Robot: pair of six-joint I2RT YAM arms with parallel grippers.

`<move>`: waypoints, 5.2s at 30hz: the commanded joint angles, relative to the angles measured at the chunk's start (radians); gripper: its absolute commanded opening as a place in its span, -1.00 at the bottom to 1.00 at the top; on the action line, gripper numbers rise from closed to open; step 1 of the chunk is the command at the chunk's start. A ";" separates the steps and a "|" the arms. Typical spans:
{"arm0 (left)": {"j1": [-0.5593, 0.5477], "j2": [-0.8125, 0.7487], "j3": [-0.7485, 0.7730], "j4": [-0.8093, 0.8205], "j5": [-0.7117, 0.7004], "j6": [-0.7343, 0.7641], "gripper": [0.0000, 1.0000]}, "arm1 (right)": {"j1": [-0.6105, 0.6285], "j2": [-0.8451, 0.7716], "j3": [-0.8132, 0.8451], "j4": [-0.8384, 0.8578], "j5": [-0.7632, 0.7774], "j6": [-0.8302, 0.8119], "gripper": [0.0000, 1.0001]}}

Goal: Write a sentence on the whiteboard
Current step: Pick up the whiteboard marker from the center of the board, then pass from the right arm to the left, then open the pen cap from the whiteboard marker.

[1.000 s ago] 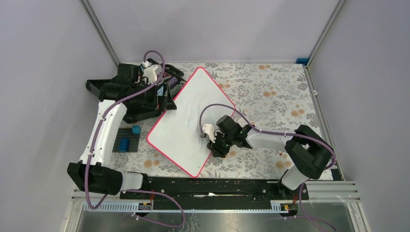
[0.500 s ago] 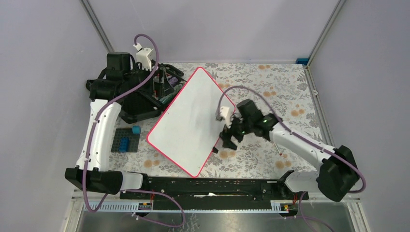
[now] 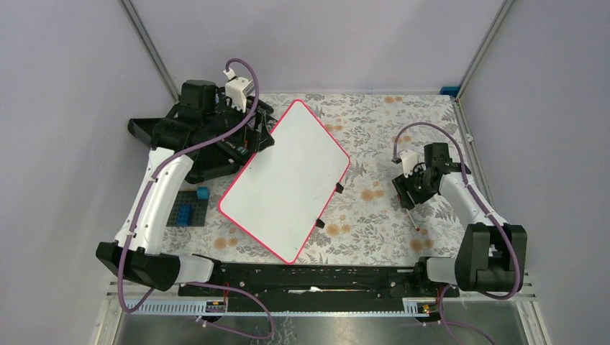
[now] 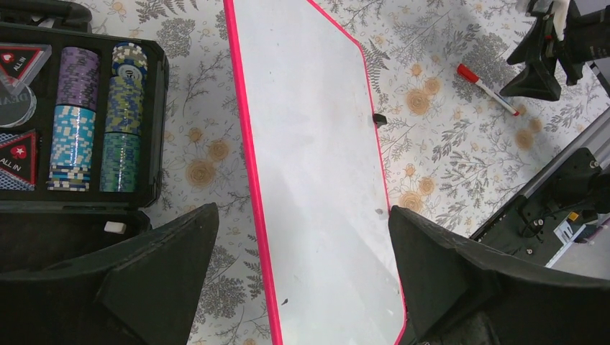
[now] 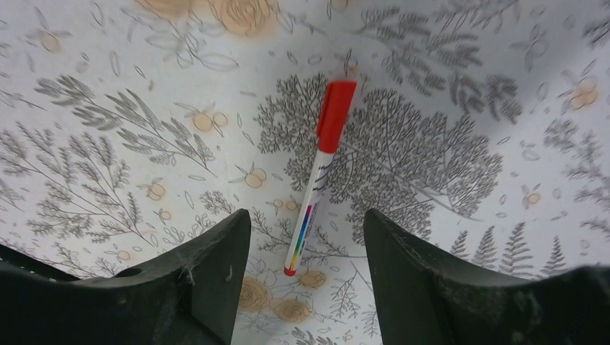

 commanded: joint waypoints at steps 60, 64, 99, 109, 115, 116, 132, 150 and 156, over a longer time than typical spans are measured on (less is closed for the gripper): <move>-0.934 -0.056 -0.242 0.105 -0.475 0.954 0.64 | 0.533 0.000 0.278 -0.227 -0.837 0.308 -1.00; -0.956 -0.067 -0.296 0.159 -0.536 1.000 0.50 | 0.566 0.006 0.269 -0.234 -0.845 0.307 -1.00; -0.521 -0.010 -0.166 0.155 0.159 0.266 -1.00 | 0.303 -0.109 0.334 0.133 -0.966 0.699 0.80; -0.510 0.011 -0.150 0.136 0.225 0.272 -1.00 | 0.337 -0.108 0.254 0.465 -0.970 1.045 0.37; -0.510 0.058 -0.105 0.111 0.221 0.274 -1.00 | 0.396 -0.100 0.267 0.366 -0.891 0.945 0.24; -0.510 0.062 -0.102 0.112 0.218 0.270 -1.00 | 0.398 -0.100 0.269 0.362 -0.889 0.941 0.21; -0.511 0.074 -0.101 0.111 0.227 0.265 -1.00 | 0.440 -0.099 0.292 0.257 -0.820 0.824 -0.72; -0.512 0.053 -0.203 0.064 0.228 0.322 -1.00 | 0.241 -0.082 0.414 0.013 -0.803 0.565 -1.00; -0.511 0.080 -0.218 0.064 0.239 0.326 -1.00 | 0.055 -0.045 0.484 -0.120 -0.858 0.424 -1.00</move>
